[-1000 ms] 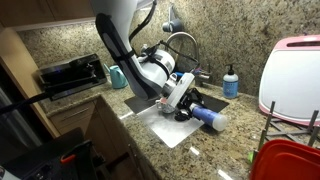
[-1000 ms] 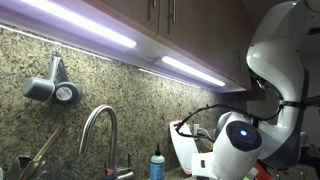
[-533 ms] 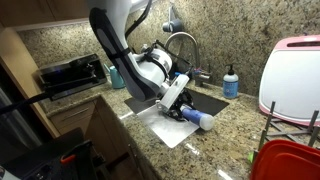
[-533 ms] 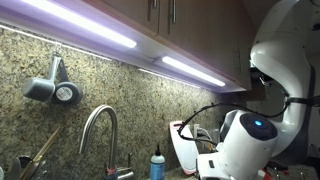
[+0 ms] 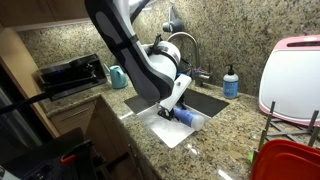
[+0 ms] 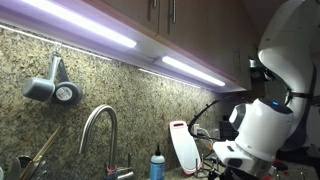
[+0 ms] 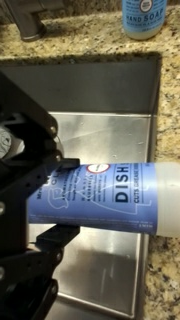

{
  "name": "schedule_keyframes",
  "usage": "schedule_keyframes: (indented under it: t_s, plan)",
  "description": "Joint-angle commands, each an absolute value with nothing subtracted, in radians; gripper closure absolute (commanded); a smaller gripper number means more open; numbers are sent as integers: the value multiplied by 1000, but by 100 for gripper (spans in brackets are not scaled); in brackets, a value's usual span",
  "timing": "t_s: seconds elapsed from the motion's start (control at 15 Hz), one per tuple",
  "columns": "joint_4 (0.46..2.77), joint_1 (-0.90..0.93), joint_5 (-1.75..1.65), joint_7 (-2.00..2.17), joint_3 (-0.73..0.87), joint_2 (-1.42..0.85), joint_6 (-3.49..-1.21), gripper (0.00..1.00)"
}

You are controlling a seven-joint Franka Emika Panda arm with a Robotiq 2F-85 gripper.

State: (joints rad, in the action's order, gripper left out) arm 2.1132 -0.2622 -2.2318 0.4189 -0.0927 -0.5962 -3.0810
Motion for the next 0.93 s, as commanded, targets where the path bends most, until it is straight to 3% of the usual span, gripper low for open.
schedule_keyframes:
  t_s: [0.0, 0.2, 0.27, 0.33, 0.87]
  plan:
    - [2104, -446, -2377, 509, -219, -536, -3204, 67]
    - [2088, -638, -2435, 542, -376, -550, -3218, 67]
    - [2092, -550, -2392, 501, -300, -568, -3203, 67]
    - [2091, -584, -2395, 496, -323, -568, -3203, 42]
    - [2091, -563, -2394, 496, -313, -586, -3202, 42]
